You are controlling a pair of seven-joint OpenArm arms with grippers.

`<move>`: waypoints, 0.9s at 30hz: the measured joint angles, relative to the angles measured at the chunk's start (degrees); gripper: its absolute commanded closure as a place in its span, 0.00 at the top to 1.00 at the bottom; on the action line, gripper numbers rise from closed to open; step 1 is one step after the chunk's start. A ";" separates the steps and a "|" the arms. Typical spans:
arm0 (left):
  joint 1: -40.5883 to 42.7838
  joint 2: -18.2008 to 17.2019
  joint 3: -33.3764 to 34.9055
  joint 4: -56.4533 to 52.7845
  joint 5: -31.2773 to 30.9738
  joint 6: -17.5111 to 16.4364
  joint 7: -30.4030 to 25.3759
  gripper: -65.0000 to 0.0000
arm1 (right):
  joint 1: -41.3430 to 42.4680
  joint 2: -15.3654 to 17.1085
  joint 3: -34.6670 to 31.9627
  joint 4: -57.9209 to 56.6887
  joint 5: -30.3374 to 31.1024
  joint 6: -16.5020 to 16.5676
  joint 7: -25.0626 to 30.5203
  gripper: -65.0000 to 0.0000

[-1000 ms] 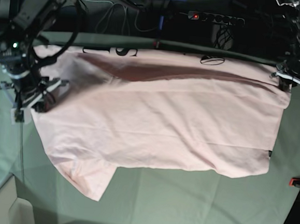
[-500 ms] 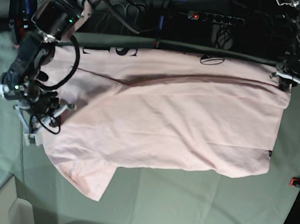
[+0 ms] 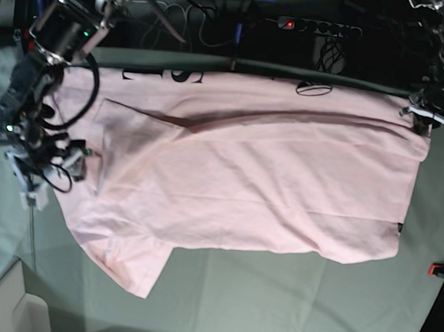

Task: Layout the t-shirt on the table in an organized manner, then fold the t-shirt properly
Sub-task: 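Lift the folded edge with both grippers and pull it taut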

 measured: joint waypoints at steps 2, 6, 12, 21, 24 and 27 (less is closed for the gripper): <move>-0.02 0.02 0.02 0.00 0.00 0.00 -0.09 0.31 | -3.37 0.79 1.49 1.77 -0.11 0.00 -0.15 0.69; -0.02 0.02 0.00 0.00 0.00 0.00 -0.09 0.31 | -9.22 1.18 4.15 5.31 -0.31 0.04 -0.39 0.69; -0.35 0.02 0.15 0.00 0.04 0.00 0.02 0.31 | -15.89 1.88 4.52 6.03 -0.02 0.02 5.03 0.68; -0.48 0.00 0.26 0.00 0.04 0.00 0.00 0.30 | -21.46 1.75 4.26 5.97 0.02 0.00 10.21 0.68; -0.48 -0.02 0.26 0.00 0.02 0.00 0.00 0.30 | -21.75 1.73 4.26 5.62 0.11 0.00 10.14 0.68; -0.46 0.00 0.20 0.00 0.04 -0.02 0.00 0.30 | -20.90 1.73 4.24 1.14 0.04 -0.02 10.51 0.66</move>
